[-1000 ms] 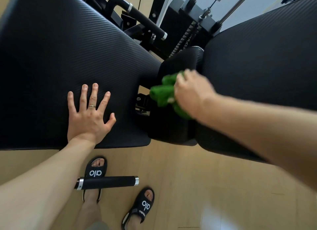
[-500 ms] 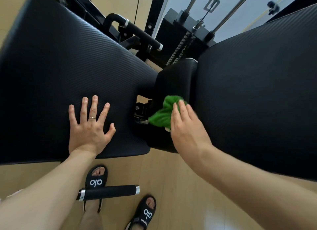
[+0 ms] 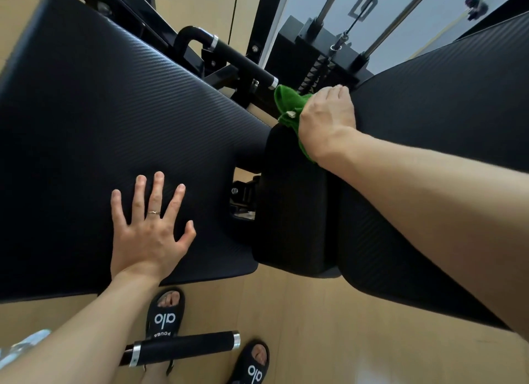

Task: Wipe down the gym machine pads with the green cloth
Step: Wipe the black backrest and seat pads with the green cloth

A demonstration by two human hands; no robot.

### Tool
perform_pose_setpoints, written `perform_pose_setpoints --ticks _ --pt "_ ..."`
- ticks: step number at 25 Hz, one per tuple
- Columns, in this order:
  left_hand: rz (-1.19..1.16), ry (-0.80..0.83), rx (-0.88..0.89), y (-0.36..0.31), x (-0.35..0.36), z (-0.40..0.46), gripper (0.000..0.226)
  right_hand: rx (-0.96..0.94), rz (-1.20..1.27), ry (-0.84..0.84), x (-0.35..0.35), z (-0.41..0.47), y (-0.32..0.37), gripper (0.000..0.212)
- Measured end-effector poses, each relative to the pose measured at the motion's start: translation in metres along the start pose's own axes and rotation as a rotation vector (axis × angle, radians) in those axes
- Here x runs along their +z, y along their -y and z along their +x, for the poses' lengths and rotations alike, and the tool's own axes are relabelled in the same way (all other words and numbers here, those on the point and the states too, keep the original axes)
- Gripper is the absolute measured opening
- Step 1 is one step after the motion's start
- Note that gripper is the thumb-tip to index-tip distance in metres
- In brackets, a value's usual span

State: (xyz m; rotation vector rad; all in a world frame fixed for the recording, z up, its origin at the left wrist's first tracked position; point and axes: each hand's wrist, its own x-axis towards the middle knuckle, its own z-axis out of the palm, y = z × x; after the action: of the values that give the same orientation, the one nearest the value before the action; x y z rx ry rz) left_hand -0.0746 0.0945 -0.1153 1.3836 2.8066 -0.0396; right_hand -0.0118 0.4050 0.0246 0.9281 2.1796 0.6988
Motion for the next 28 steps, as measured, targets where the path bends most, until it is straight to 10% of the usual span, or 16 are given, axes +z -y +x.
perform_pose_setpoints --ticks 7,15,28 --pt "-0.007 0.045 -0.016 -0.001 -0.007 0.000 0.072 -0.325 -0.156 0.050 0.023 -0.113 0.026 0.068" --pt "0.033 0.036 -0.011 0.001 -0.001 -0.001 0.072 -0.192 -0.163 0.061 0.009 0.020 0.058 0.059" --pt "0.008 0.035 -0.002 0.000 -0.002 0.000 0.073 -0.703 -0.138 0.085 0.060 -0.100 0.114 0.053"
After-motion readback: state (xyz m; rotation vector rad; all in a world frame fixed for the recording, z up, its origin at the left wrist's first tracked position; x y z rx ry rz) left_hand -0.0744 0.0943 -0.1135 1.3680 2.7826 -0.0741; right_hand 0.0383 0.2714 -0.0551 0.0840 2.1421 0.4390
